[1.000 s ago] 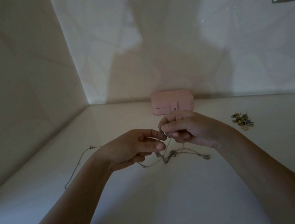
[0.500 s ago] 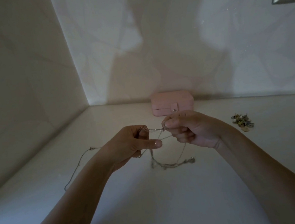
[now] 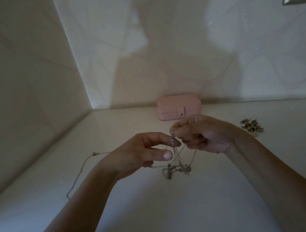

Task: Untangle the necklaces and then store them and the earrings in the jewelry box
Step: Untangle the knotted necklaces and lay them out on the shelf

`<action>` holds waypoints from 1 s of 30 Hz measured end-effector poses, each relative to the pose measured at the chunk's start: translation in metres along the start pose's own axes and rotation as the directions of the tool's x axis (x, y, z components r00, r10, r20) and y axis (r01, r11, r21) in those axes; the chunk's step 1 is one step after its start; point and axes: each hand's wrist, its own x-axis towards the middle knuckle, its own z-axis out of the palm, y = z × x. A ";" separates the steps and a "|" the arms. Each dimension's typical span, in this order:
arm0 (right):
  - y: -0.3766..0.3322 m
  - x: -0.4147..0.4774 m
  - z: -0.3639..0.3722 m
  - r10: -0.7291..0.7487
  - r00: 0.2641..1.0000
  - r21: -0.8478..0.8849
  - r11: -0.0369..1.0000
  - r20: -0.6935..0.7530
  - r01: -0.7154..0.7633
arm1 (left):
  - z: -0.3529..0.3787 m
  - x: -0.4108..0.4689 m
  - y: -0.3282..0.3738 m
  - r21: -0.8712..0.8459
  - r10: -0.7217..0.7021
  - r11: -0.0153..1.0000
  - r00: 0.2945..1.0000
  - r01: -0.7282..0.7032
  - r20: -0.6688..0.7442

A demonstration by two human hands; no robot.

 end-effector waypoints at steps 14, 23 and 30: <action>-0.005 -0.007 -0.006 -0.017 0.999 0.106 0.994 -0.030 0.020 | -0.007 0.001 -0.004 -0.327 0.118 0.941 0.991 -0.092 0.063; -0.001 -0.002 -0.010 -0.172 0.982 0.302 0.934 -0.084 0.190 | -0.013 0.000 -0.005 -0.487 0.119 0.873 0.981 -0.030 0.153; 0.001 0.002 -0.002 -0.094 0.995 0.260 0.960 -0.042 0.102 | -0.011 0.002 -0.005 -0.594 0.055 0.804 0.998 -0.019 0.042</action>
